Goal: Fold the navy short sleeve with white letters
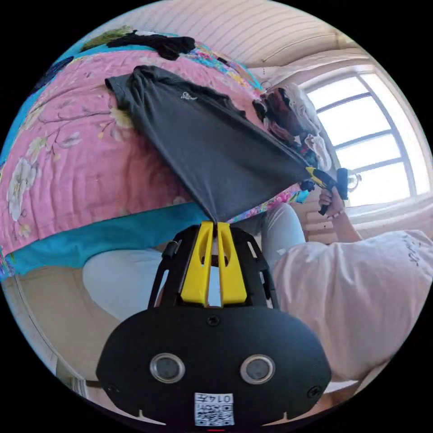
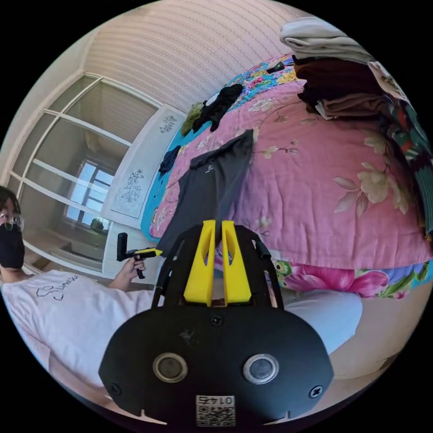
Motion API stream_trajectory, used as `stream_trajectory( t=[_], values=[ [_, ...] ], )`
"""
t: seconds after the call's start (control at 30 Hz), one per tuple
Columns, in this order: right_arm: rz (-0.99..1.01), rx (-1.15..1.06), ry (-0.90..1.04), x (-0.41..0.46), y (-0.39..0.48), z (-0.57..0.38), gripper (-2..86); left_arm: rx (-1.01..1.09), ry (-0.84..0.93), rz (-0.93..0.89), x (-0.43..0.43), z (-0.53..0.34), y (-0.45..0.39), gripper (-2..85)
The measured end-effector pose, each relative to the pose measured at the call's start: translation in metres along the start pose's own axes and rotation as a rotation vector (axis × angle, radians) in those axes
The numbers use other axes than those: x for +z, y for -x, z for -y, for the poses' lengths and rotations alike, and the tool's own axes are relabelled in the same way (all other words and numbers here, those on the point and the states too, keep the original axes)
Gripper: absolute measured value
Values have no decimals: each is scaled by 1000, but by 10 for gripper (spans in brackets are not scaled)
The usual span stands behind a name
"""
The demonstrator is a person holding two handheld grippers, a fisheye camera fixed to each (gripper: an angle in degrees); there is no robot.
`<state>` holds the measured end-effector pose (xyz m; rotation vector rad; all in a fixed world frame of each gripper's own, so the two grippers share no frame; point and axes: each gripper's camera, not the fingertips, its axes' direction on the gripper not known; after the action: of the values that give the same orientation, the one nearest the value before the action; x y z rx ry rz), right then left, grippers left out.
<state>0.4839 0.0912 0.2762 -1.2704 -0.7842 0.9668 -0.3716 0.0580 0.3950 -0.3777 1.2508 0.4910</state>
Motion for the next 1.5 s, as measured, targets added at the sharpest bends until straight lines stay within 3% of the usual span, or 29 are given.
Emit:
stream_trajectory(
  t=[0.13,0.27,0.4,0.5,0.57,0.67,0.9,1.03,1.2,1.27,1.4,1.5],
  values=[
    [309,-162,-134,-89,34,-40,12,223,-431,-296,-114,-55,-30,-10],
    [518,-350,-308,-173,70,-50,12,362,-647,-199,-196,-75,-65,-10],
    [392,-365,-312,-189,83,-5,13,391,-659,-179,-221,-38,-66,-10],
    [130,-191,-286,-159,63,66,13,284,-492,-200,-209,43,-44,-10],
    [223,5,-314,-132,33,130,13,155,-433,-84,-201,111,-29,-10],
    [434,130,-419,-131,25,209,12,77,-522,61,-223,177,-36,-10],
    [452,-186,-670,-219,125,278,12,185,-770,105,-307,235,-89,-10],
    [275,-285,-581,-211,123,263,12,198,-696,143,-283,234,-76,-10],
    [193,-177,-363,-135,39,216,12,40,-453,124,-193,197,5,-10],
    [178,-90,-270,-86,-15,174,12,-67,-279,157,-132,160,54,-10],
    [188,181,-116,-13,-99,97,12,-273,-174,73,-68,99,116,-10],
    [138,328,-29,19,-138,40,12,-348,-62,137,-38,68,139,-10]
  ],
)
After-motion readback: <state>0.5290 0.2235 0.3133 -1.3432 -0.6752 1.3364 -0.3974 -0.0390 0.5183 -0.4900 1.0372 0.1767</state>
